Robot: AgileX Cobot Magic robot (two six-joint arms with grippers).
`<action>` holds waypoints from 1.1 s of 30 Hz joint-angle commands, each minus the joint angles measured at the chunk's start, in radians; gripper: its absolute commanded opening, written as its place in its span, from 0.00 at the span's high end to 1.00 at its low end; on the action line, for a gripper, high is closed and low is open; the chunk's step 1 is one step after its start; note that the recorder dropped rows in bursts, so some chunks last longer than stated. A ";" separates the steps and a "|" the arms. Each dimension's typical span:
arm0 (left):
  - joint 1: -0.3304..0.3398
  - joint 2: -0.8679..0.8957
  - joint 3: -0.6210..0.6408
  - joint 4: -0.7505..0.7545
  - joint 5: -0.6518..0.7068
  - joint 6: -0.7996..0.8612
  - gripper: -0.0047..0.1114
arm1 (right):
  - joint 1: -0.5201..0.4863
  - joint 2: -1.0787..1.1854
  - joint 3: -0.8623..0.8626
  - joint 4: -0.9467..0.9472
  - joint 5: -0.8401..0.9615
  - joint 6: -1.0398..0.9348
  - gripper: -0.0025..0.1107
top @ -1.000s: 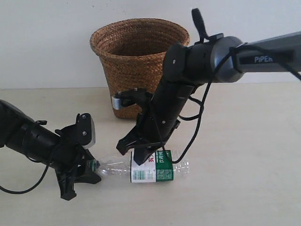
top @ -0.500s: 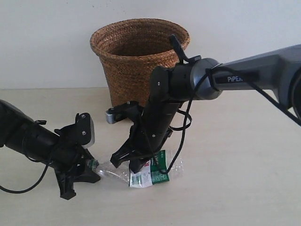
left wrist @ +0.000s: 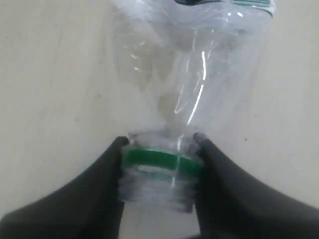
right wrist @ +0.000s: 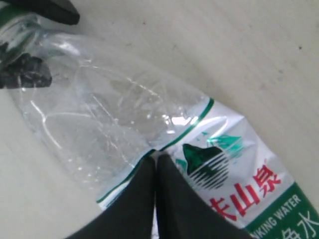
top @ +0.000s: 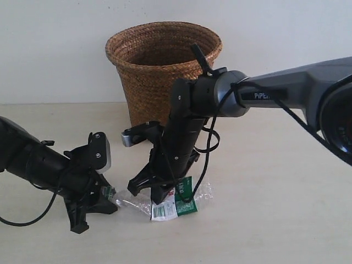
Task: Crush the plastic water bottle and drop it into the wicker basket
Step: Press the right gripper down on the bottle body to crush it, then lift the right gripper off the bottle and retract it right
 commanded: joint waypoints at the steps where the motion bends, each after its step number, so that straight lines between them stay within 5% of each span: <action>1: -0.004 0.002 -0.001 -0.010 0.008 0.005 0.93 | 0.002 -0.072 0.033 -0.072 0.039 -0.013 0.98; 7: -0.004 0.002 -0.001 -0.010 -0.007 0.005 0.93 | -0.019 -0.241 0.095 -0.055 0.001 -0.045 0.98; 18: -0.004 0.002 -0.001 -0.010 -0.012 0.005 0.93 | -0.333 -0.466 0.547 0.143 -0.423 -0.110 0.98; 33: -0.004 0.002 -0.001 -0.010 -0.008 0.005 0.93 | -0.379 -0.788 1.125 0.228 -1.314 0.002 0.98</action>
